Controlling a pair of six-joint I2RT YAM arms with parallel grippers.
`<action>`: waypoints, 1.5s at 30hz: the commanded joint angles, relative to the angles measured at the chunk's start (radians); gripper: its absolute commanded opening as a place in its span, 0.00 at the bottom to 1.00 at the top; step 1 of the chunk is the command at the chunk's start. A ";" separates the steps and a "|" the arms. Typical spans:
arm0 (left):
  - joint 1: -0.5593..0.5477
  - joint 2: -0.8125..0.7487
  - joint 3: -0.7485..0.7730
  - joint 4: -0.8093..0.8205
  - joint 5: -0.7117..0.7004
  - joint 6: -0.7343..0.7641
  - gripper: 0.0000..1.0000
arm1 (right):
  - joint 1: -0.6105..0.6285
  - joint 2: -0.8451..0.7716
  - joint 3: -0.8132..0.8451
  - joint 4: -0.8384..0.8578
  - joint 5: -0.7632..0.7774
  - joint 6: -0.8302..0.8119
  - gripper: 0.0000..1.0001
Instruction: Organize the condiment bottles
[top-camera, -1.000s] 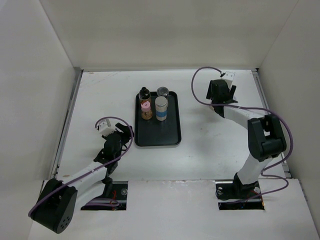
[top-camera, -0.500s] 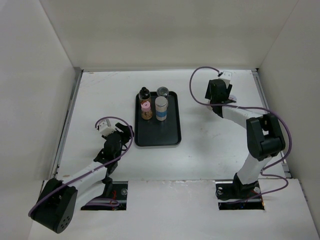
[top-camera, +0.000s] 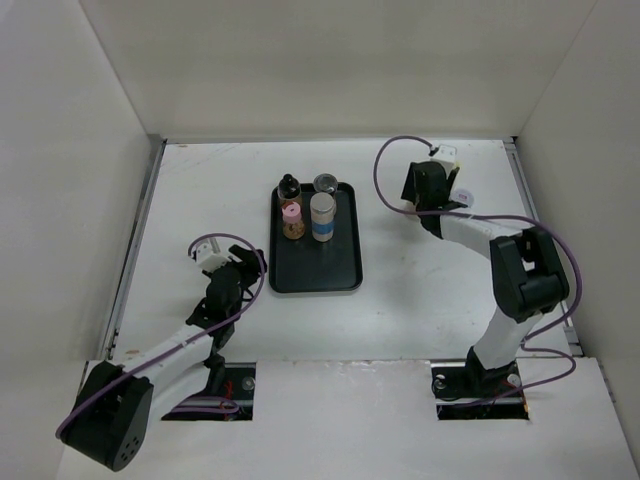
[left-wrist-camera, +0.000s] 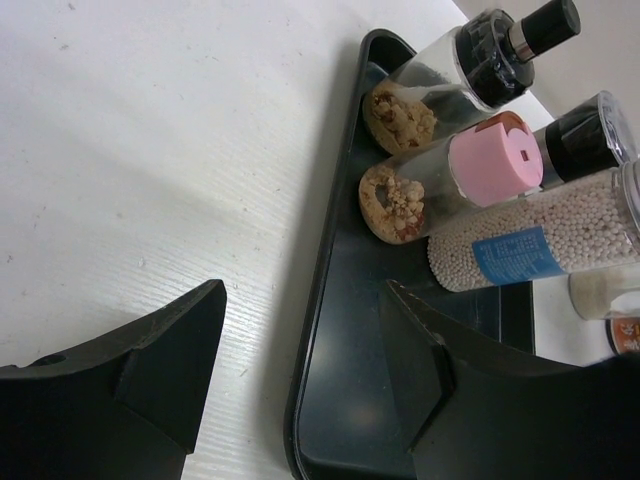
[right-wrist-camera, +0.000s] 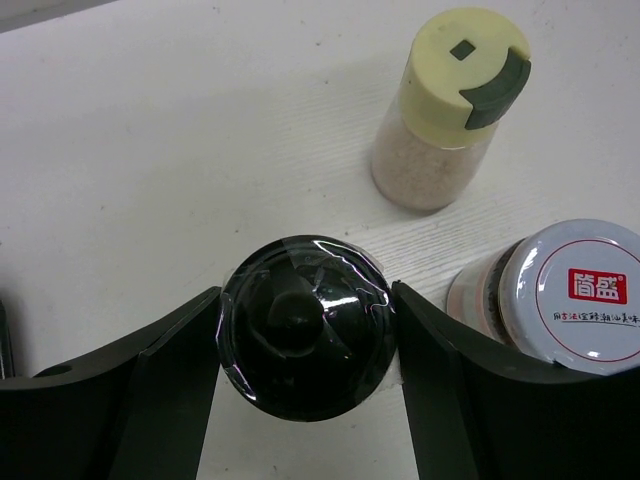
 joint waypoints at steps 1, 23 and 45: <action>0.008 -0.024 -0.007 0.053 -0.014 0.015 0.61 | 0.014 -0.081 -0.041 0.058 -0.033 0.028 0.54; 0.051 -0.193 -0.011 -0.036 -0.007 -0.018 0.60 | 0.701 -0.211 -0.032 0.035 -0.013 0.137 0.51; 0.060 -0.268 -0.034 -0.071 0.013 -0.039 0.60 | 0.734 -0.236 -0.042 0.085 0.049 0.083 0.96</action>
